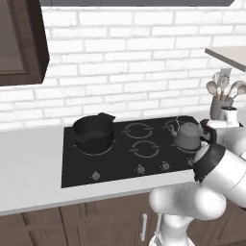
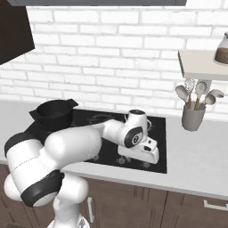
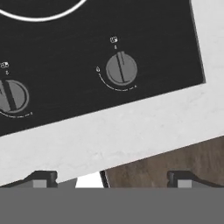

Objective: Pick the kettle from the counter and place it on a stove burner. Then turn the burner on.

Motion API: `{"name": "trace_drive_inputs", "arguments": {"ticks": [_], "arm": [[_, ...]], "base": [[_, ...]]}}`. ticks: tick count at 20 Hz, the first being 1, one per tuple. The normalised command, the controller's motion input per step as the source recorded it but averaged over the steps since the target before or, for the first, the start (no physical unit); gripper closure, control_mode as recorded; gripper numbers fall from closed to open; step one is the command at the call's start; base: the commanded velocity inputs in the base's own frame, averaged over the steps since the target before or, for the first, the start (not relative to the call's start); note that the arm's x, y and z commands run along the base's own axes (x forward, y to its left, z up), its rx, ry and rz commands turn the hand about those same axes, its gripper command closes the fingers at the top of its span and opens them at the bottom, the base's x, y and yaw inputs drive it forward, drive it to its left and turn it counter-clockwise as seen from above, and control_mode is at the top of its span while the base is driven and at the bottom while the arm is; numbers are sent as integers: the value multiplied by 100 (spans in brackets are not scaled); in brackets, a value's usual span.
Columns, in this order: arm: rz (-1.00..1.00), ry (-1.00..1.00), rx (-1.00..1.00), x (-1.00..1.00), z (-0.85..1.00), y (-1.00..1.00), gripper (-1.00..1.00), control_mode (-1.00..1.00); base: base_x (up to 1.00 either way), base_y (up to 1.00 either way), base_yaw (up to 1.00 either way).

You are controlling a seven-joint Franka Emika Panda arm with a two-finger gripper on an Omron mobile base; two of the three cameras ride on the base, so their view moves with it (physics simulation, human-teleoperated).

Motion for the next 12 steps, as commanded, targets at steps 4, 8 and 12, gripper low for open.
{"name": "trace_drive_inputs", "arguments": {"ticks": [4,8,12], "arm": [[10,0,0,0,-20,-29,-100,-100],[7,0,7,16,-2,-10,-100,-100],[6,0,11,38,0,0,-100,-100]], "base": [[0,0,0],[0,0,0],[0,0,0]]}}
